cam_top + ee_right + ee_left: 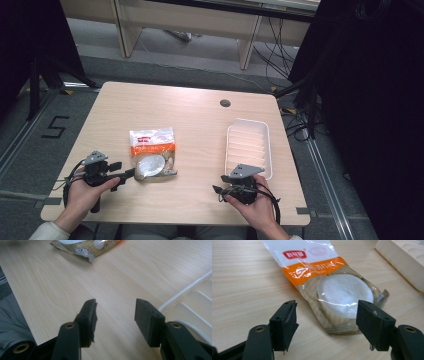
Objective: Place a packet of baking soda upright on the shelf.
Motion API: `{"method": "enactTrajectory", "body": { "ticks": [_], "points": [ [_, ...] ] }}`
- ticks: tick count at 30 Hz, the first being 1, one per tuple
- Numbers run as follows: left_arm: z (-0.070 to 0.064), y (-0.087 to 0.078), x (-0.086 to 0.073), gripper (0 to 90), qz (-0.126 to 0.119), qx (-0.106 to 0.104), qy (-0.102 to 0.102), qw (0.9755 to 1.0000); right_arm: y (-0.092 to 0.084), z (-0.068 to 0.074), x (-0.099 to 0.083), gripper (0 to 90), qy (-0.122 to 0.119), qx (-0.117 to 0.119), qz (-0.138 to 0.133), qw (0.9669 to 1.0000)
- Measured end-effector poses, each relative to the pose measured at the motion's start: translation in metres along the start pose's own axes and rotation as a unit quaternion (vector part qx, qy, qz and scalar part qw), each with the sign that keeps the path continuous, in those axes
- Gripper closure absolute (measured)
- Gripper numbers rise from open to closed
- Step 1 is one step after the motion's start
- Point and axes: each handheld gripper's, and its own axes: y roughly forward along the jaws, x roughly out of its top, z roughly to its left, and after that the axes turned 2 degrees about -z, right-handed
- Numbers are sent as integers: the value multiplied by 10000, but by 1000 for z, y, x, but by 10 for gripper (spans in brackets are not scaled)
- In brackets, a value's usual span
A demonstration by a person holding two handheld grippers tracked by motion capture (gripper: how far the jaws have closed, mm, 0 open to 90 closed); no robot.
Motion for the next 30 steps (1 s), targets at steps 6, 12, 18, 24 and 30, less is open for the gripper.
{"method": "enactTrajectory", "body": {
  "ticks": [6, 12, 18, 24, 30],
  "points": [
    [9, 12, 10, 336, -46, 146, -39, 9999, 3, 0, 0, 514, -90, 28, -9, 10000],
    [17, 25, 21, 354, -21, 247, -13, 9997, 3, 1, 1, 510, -91, 46, 51, 9999],
    [23, 39, 32, 364, -10, 310, -69, 9995, 4, 2, 0, 507, -93, 50, 90, 9999],
    [29, 53, 37, 372, 71, 259, -226, 9994, 5, 4, 0, 507, -74, 9, 40, 10000],
    [36, 63, 43, 371, 279, 355, -269, 9986, 4, 4, 1, 502, -96, 37, 72, 9999]
  ]
}}
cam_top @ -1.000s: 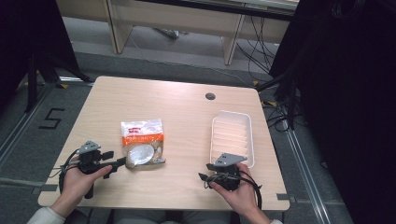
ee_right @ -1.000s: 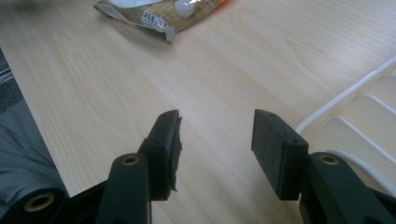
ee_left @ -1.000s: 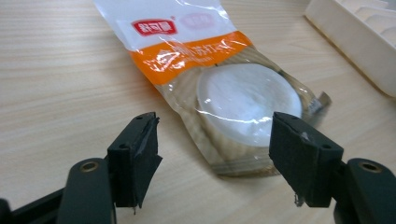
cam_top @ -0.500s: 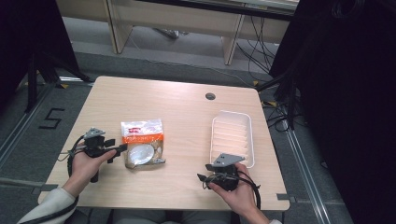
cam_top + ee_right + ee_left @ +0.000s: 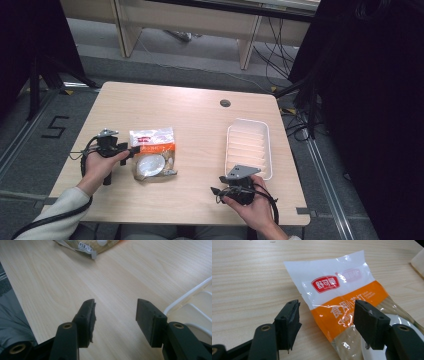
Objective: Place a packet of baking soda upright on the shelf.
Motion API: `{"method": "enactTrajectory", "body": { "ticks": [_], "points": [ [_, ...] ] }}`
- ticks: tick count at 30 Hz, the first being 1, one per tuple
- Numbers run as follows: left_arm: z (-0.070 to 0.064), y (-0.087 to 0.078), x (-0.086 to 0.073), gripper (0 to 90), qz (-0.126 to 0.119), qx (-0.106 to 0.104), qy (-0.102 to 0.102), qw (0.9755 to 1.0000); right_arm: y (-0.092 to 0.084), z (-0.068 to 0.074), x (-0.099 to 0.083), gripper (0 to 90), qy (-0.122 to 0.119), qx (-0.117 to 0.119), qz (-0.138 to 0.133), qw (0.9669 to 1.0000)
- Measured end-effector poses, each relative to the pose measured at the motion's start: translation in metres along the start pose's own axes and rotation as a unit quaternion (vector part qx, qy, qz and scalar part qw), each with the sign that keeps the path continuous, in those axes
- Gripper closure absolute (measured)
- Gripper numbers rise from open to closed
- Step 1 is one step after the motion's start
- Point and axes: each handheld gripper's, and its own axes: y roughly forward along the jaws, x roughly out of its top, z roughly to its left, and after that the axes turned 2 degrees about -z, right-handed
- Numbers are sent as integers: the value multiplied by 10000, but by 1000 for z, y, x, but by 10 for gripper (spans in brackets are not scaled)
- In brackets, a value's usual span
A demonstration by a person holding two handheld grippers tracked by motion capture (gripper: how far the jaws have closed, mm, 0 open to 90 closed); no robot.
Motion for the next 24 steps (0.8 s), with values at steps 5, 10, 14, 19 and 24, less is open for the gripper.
{"method": "enactTrajectory", "body": {
  "ticks": [5, 10, 14, 19, 24],
  "points": [
    [3, 7, 0, 370, 16, -85, -213, 9997, 1, -1, -1, 500, -88, -23, -18, 10000],
    [5, 10, 0, 371, 10, -54, -242, 9997, 0, -1, 0, 498, -140, 3, 23, 9999],
    [6, 12, 1, 375, 39, -62, -274, 9996, 1, 1, 0, 491, -117, -22, 15, 9999],
    [7, 16, 2, 383, 56, -90, -361, 9993, 1, 0, 0, 491, -145, -29, 12, 9999],
    [9, 19, 4, 387, 33, -113, -412, 9991, 1, 1, 0, 489, -158, -25, 64, 9999]
  ]
}}
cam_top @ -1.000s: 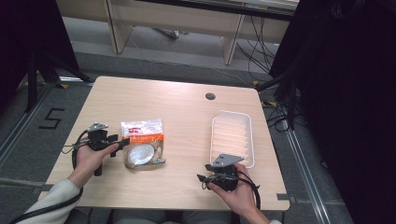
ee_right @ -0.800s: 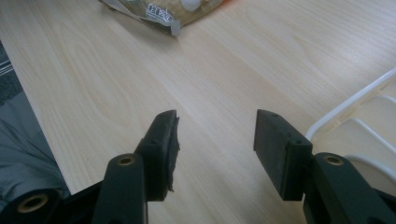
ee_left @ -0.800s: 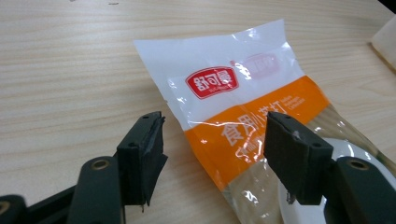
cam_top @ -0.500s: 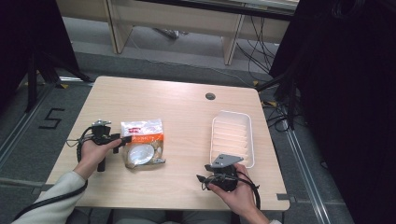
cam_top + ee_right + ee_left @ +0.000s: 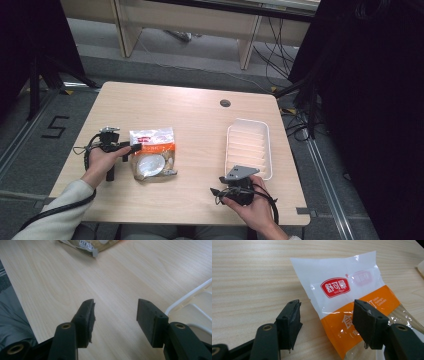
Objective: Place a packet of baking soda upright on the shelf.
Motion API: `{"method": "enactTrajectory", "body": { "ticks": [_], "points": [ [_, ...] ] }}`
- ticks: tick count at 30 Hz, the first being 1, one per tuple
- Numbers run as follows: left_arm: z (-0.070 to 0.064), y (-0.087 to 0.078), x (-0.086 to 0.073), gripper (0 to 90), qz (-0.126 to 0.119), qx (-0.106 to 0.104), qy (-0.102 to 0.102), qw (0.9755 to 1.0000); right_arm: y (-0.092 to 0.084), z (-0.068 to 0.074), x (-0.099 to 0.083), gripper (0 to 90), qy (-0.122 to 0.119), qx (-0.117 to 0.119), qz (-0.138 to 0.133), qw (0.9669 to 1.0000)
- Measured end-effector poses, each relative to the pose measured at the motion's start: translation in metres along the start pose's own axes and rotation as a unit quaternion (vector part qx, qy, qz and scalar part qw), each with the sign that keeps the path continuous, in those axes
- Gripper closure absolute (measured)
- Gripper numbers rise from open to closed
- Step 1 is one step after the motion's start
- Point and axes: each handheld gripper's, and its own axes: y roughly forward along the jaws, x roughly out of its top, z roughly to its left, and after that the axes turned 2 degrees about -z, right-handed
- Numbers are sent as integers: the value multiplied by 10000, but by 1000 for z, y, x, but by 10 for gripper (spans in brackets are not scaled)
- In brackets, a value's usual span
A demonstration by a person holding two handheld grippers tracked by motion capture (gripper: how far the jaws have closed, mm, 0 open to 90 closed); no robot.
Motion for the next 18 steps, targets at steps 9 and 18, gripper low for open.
{"method": "enactTrajectory", "body": {
  "ticks": [9, 18],
  "points": [
    [3, 6, 4, 417, -138, -6, -83, 9999, 2, -1, -1, 487, -26, -10, -18, 10000],
    [1, 10, 5, 472, -104, -123, 41, 9999, 1, -1, -1, 485, -11, -15, 4, 10000]
  ]
}}
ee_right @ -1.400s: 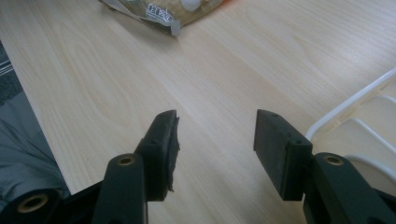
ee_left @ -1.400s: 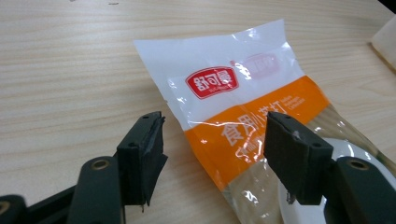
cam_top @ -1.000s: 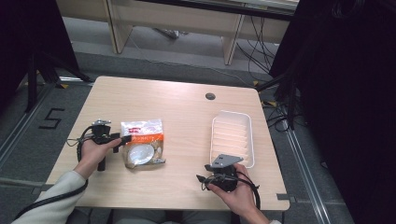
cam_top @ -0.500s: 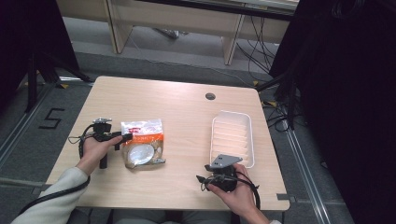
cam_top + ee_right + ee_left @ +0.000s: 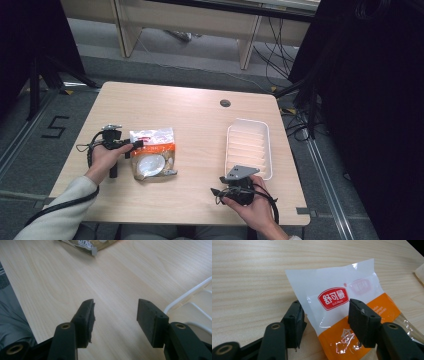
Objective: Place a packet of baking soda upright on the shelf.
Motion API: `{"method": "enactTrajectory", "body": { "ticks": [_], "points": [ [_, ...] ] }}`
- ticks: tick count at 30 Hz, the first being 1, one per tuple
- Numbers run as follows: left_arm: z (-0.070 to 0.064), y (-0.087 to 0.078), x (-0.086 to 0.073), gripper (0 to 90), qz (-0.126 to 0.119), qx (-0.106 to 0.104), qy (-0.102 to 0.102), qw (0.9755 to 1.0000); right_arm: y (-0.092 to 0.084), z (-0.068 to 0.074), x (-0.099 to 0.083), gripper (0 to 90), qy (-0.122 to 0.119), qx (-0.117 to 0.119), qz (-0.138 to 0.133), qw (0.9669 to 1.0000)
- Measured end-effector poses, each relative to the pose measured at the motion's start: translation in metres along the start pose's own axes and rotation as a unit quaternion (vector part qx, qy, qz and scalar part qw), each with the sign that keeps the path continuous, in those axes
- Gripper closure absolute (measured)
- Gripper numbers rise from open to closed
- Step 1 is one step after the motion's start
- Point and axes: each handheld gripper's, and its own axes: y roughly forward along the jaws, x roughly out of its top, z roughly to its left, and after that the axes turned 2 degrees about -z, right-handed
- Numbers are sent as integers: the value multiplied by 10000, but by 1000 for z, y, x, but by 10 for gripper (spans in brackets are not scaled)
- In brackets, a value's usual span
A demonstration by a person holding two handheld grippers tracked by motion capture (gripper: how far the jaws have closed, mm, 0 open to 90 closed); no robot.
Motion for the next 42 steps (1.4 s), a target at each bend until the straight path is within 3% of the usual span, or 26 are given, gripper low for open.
{"method": "enactTrajectory", "body": {
  "ticks": [4, 6, 8, 10, 11, 14, 16, 17, 18, 19, 24, 29, 31, 34, 36, 37, 41, 42],
  "points": [
    [1, 1, -1, 512, 47, -58, 6, 10000, 0, 1, 0, 485, 77, -1, 10, 10000],
    [1, 0, -1, 553, 46, -101, 56, 9999, 0, 0, 0, 484, -11, 8, -3, 10000],
    [0, 0, -1, 584, 46, -101, 95, 9999, 0, 2, 0, 484, 106, 0, 37, 9999],
    [0, -1, -1, 636, 43, -51, 322, 9995, 2, 0, -1, 484, 10, -54, -80, 10000],
    [-1, -1, -1, 657, 48, -54, 384, 9992, 0, -1, 0, 484, -22, -18, 41, 10000],
    [-1, -2, -1, 720, 128, -49, 621, 9980, 0, 1, 0, 485, 50, -9, 26, 10000],
    [-3, -2, -1, 747, 89, -53, 604, 9981, 0, 0, 0, 485, -15, -30, 16, 10000],
    [-2, -3, 0, 747, 164, -38, 736, 9971, 0, 0, 0, 485, -15, -30, 16, 10000],
    [-4, -3, 0, 775, 95, -51, 691, 9976, 0, 0, 0, 485, -16, -26, 18, 10000],
    [-3, -4, 0, 788, 144, -32, 788, 9968, 2, 0, -1, 486, 8, -67, -125, 9999],
    [-4, -5, 0, 883, 90, -66, 691, 9975, 2, 0, -1, 485, 8, -46, -67, 10000],
    [-5, -9, 1, 892, 17, -191, 582, 9981, 2, 0, -1, 484, 7, -43, -65, 10000],
    [-6, -11, 2, 893, -100, -300, 443, 9985, 2, 0, -1, 484, 8, -43, -47, 10000],
    [-8, -15, 3, 894, -204, -420, 386, 9982, 2, 0, -1, 483, 12, -43, -64, 10000],
    [-13, -23, 3, 895, -383, -553, 290, 9973, 0, 3, 0, 483, 157, 19, -31, 9999],
    [-15, -26, 3, 895, -441, -581, 307, 9969, 1, 1, 0, 483, 9, -56, -66, 10000],
    [-21, -36, 3, 896, -635, -696, 305, 9951, -1, -1, 0, 481, -26, -29, 8, 10000],
    [-23, -40, 3, 896, -709, -758, 316, 9941, 2, 0, -1, 481, 5, -75, -151, 9999]
  ]
}}
